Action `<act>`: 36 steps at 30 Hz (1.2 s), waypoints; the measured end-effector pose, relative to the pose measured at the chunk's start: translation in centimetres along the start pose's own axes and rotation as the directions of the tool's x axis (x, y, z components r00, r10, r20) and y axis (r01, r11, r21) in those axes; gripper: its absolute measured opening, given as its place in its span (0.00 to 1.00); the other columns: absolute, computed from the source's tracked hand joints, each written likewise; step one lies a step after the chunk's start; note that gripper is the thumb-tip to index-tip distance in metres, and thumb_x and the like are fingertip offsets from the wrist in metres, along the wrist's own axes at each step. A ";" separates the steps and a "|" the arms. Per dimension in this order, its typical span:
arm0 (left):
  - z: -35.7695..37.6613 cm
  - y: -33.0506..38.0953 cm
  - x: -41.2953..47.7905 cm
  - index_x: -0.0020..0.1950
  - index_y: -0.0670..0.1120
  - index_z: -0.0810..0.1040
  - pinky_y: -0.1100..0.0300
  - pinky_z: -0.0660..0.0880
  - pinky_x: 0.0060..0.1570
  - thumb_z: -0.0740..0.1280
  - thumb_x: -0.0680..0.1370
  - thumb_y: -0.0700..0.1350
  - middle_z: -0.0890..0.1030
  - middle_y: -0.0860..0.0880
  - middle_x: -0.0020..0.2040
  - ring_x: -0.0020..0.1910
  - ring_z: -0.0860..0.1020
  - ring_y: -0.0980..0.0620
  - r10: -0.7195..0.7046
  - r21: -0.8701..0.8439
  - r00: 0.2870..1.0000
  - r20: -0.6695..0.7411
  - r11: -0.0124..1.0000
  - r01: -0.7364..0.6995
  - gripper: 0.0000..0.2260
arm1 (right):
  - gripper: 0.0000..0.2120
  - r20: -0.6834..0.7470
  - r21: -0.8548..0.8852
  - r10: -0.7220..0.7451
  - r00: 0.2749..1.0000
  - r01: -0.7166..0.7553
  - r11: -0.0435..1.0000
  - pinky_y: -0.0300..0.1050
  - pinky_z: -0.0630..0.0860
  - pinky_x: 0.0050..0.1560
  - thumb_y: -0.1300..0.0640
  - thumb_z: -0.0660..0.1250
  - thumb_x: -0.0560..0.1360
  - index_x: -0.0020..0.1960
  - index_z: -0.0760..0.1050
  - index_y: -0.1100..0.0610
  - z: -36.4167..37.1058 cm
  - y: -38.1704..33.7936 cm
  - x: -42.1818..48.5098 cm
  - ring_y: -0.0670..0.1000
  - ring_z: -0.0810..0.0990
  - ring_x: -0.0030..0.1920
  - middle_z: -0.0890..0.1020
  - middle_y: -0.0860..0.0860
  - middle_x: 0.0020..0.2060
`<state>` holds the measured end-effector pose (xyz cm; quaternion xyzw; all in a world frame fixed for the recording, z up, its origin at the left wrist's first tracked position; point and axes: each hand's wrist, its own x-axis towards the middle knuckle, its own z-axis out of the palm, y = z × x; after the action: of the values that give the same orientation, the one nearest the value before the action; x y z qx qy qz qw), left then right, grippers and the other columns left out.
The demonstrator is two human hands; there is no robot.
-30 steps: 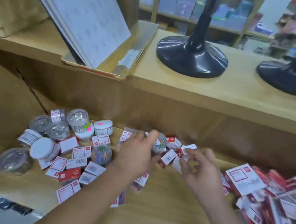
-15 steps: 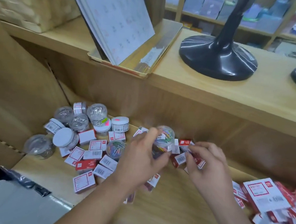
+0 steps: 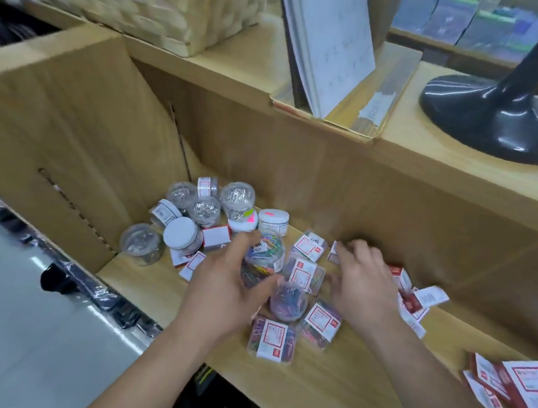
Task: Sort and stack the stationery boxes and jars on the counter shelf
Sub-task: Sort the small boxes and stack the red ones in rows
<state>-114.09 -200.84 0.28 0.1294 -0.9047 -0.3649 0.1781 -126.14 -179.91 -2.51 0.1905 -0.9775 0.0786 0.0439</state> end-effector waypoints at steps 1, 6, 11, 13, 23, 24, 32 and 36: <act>-0.5 -0.3 -0.1 0.64 0.61 0.70 0.55 0.78 0.40 0.78 0.70 0.60 0.82 0.58 0.42 0.41 0.80 0.55 0.007 0.001 1.000 -0.012 1.000 -0.006 0.27 | 0.24 -0.031 -0.015 0.016 0.999 -0.017 1.000 0.55 0.76 0.55 0.52 0.73 0.69 0.63 0.77 0.56 0.3 0.0 0.1 0.60 0.73 0.56 0.75 0.54 0.55; -1.7 -2.2 -0.6 0.67 0.60 0.70 0.53 0.79 0.44 0.77 0.71 0.60 0.83 0.58 0.48 0.42 0.79 0.58 -0.011 -0.032 1.000 0.003 0.999 0.011 0.27 | 0.12 -0.077 -0.049 -0.005 0.997 0.001 0.999 0.55 0.77 0.47 0.56 0.77 0.65 0.47 0.82 0.57 1.3 0.6 0.1 0.61 0.74 0.48 0.78 0.55 0.44; -2.1 -2.3 -0.2 0.67 0.63 0.66 0.52 0.78 0.47 0.75 0.73 0.60 0.82 0.57 0.47 0.48 0.79 0.56 0.029 -0.027 0.999 0.032 0.999 -0.028 0.28 | 0.12 -0.114 0.058 0.065 0.991 -0.059 0.997 0.52 0.76 0.47 0.48 0.76 0.70 0.49 0.82 0.53 -2.1 -0.6 0.6 0.60 0.79 0.48 0.81 0.51 0.44; -2.4 -2.3 0.3 0.68 0.63 0.67 0.52 0.78 0.46 0.75 0.73 0.61 0.80 0.58 0.42 0.46 0.78 0.55 0.030 -0.009 0.999 0.024 1.000 -0.030 0.27 | 0.12 -0.125 0.144 0.086 0.988 -0.068 0.987 0.49 0.77 0.46 0.44 0.74 0.72 0.52 0.80 0.49 -3.9 -1.8 0.9 0.57 0.80 0.50 0.82 0.48 0.47; -7.8 -5.2 9.4 0.63 0.52 0.70 0.48 0.78 0.42 0.74 0.75 0.58 0.83 0.50 0.50 0.48 0.80 0.45 -0.019 0.192 0.986 -0.166 0.980 0.051 0.23 | 0.09 0.147 0.701 0.117 0.982 -0.187 0.689 0.53 0.80 0.42 0.46 0.79 0.69 0.41 0.82 0.49 -5.2 -7.8 1.6 0.52 0.82 0.36 0.84 0.44 0.33; -7.6 -5.7 10.4 0.64 0.53 0.69 0.47 0.78 0.44 0.74 0.75 0.57 0.82 0.50 0.50 0.49 0.80 0.44 -0.038 0.218 0.989 -0.140 0.974 0.068 0.23 | 0.09 0.146 0.715 0.126 0.981 -0.193 0.672 0.55 0.81 0.43 0.46 0.79 0.69 0.40 0.82 0.49 -5.1 -8.2 1.8 0.51 0.82 0.37 0.84 0.43 0.34; -6.7 -8.0 12.4 0.83 0.54 0.56 0.46 0.74 0.63 0.74 0.76 0.56 0.72 0.44 0.70 0.67 0.72 0.41 -0.026 0.253 0.999 0.038 0.967 0.016 0.41 | 0.10 0.085 0.636 0.251 0.964 -0.246 0.731 0.48 0.79 0.43 0.43 0.77 0.69 0.44 0.78 0.44 -4.1 -8.7 3.1 0.42 0.81 0.40 0.83 0.39 0.37; -7.7 -8.1 11.2 0.79 0.47 0.65 0.49 0.71 0.66 0.74 0.76 0.51 0.71 0.44 0.72 0.69 0.70 0.41 0.035 0.295 0.999 -0.001 0.955 -0.034 0.34 | 0.09 0.038 0.606 0.310 0.950 -0.268 0.748 0.42 0.73 0.38 0.46 0.76 0.71 0.45 0.77 0.46 -4.3 -7.0 3.4 0.45 0.81 0.40 0.82 0.40 0.36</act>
<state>-120.09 -215.34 2.27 0.1398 -0.9505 -0.2223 0.1658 -126.43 -186.84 3.06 0.0382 -0.9164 0.3984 -0.0001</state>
